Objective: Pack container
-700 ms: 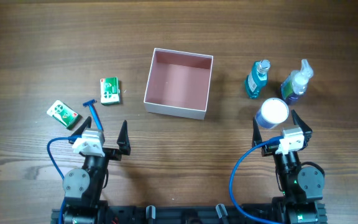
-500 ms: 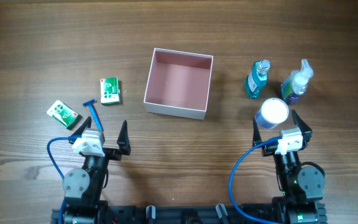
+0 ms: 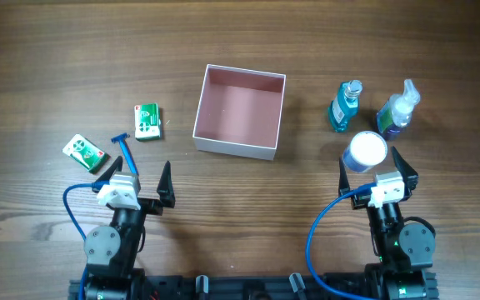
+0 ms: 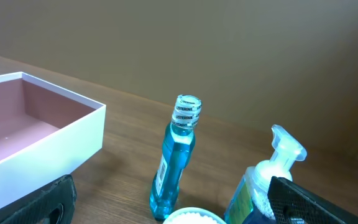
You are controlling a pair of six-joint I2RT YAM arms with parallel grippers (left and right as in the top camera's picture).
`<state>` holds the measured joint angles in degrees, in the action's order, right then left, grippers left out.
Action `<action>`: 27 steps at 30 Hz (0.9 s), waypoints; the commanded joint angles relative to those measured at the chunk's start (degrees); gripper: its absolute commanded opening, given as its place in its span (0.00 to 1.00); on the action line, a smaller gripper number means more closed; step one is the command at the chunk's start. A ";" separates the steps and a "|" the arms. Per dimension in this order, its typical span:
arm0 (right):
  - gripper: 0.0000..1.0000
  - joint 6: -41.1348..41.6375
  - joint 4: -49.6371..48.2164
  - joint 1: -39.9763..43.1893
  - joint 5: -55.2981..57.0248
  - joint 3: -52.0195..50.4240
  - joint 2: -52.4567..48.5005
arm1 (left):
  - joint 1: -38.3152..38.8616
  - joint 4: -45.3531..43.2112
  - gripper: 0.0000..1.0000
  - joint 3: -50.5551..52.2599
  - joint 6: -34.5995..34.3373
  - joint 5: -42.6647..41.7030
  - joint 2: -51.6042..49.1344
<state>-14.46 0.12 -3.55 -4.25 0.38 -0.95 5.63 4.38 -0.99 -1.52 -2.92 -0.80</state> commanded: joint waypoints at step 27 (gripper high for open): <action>1.00 18.10 -0.02 0.24 -0.46 0.20 -0.44 | 0.26 -0.31 1.00 0.68 -0.81 -0.17 0.31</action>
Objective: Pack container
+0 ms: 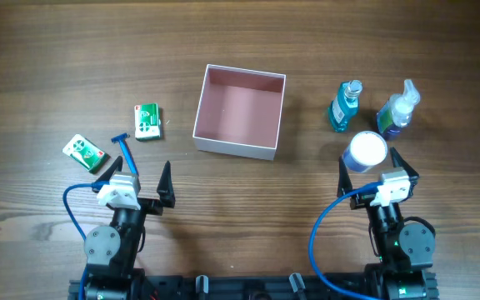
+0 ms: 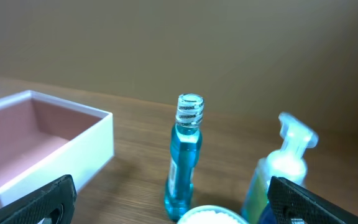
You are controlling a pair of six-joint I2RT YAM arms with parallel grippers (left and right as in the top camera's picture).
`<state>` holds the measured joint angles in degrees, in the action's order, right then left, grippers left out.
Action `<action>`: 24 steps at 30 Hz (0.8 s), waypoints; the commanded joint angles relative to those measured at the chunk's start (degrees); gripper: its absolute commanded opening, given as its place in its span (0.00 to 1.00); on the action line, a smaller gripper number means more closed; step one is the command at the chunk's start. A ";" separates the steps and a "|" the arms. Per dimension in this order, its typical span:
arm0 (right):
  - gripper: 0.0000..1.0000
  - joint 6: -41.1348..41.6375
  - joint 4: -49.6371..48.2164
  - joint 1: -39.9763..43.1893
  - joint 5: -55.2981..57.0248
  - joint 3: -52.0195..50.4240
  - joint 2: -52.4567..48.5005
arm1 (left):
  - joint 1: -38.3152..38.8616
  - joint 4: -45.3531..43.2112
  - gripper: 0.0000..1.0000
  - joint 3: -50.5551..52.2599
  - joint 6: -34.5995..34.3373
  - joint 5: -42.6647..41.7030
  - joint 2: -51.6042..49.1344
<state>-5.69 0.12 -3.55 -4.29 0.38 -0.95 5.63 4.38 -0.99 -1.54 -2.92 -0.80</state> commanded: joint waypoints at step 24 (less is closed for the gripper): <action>1.00 6.71 38.40 0.13 -4.76 51.04 -45.46 | 0.26 31.08 1.00 -41.75 -12.44 -0.28 -40.02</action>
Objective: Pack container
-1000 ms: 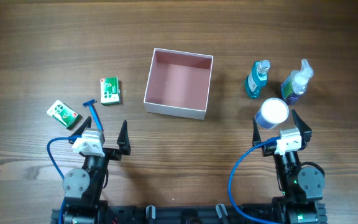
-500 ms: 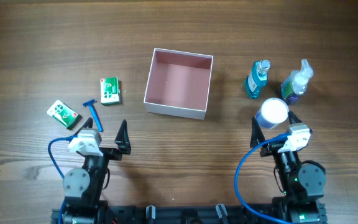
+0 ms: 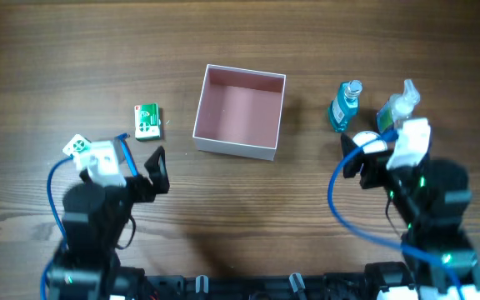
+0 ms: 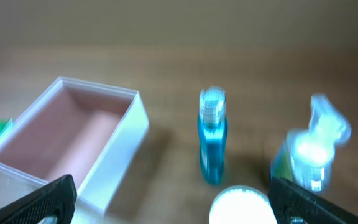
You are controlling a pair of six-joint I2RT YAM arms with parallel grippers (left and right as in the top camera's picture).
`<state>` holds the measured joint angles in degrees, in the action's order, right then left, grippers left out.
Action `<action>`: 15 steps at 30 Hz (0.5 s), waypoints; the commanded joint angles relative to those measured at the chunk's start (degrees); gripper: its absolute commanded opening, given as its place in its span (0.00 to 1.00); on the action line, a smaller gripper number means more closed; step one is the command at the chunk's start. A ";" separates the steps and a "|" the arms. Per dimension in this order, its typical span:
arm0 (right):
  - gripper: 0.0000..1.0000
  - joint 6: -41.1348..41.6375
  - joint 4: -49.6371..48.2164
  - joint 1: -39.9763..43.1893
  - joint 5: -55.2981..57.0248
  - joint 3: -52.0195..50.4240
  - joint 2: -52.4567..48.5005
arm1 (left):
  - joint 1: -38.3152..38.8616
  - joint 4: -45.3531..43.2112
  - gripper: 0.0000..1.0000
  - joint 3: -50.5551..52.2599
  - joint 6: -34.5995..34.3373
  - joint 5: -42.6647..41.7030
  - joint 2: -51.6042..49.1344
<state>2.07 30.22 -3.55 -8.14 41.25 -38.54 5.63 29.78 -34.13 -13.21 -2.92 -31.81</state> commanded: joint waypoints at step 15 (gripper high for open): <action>0.04 -0.42 17.86 -0.98 -11.02 20.00 -21.73 | 0.26 21.49 0.79 -22.25 -0.76 -6.47 -28.13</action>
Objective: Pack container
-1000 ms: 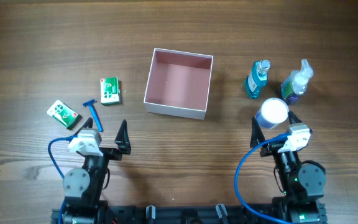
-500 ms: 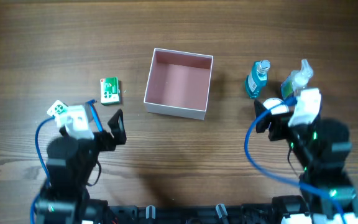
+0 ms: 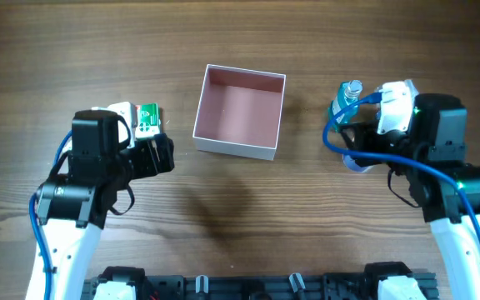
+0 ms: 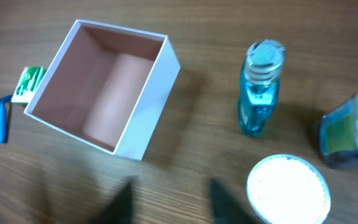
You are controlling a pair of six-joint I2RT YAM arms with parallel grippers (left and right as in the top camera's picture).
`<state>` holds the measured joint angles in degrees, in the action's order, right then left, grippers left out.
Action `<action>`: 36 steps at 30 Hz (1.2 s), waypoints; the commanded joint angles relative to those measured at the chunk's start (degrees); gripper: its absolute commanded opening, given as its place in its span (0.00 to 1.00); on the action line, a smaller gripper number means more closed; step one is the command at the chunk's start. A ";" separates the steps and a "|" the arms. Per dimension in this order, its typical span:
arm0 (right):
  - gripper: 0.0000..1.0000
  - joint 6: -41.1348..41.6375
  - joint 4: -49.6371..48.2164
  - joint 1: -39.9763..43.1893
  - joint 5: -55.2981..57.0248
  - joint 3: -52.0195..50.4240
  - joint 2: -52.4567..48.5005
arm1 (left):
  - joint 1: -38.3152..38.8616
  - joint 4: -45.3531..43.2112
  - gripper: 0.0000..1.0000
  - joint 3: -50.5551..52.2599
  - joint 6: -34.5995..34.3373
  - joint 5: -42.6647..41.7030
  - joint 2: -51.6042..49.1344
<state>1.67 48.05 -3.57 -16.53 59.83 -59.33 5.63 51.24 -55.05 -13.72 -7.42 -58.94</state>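
The open white box with a pink inside (image 3: 238,112) stands mid-table and shows again as the box (image 4: 104,93) in the right wrist view. My right gripper (image 4: 173,208) hangs open and blurred above bare wood, between the box and a white jar lid (image 4: 286,186). A blue mouthwash bottle (image 4: 260,87) stands behind the jar, a soap bottle (image 4: 356,130) at the right edge. My left gripper (image 3: 152,156) looks open beside a green packet (image 3: 147,117). A blue razor (image 4: 3,118) lies further left.
Both arms are raised over the table and cover much of what lies under them in the overhead view. A second green packet just shows at the left edge of the right wrist view. Wood stretches in front of the box.
Both arms stand higher and further out over the table. The right wrist camera now looks steeply down on the box, bottles and jar. Nothing on the table has moved.
Both arms first rested low at the table's front edge, grippers open, the right one just behind the white jar. They then rose, and now the left one is over the packets and razor and the right one over the bottles. Nothing has been taken hold of.
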 commanded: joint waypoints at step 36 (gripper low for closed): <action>0.04 4.94 -8.13 -25.51 11.30 6.58 -34.45 | 0.26 -1.70 0.26 -1.33 -0.28 -1.97 -2.69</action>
<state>5.85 38.98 -28.95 -8.93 65.67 -92.90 5.63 49.74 -55.16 -14.09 -8.51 -61.34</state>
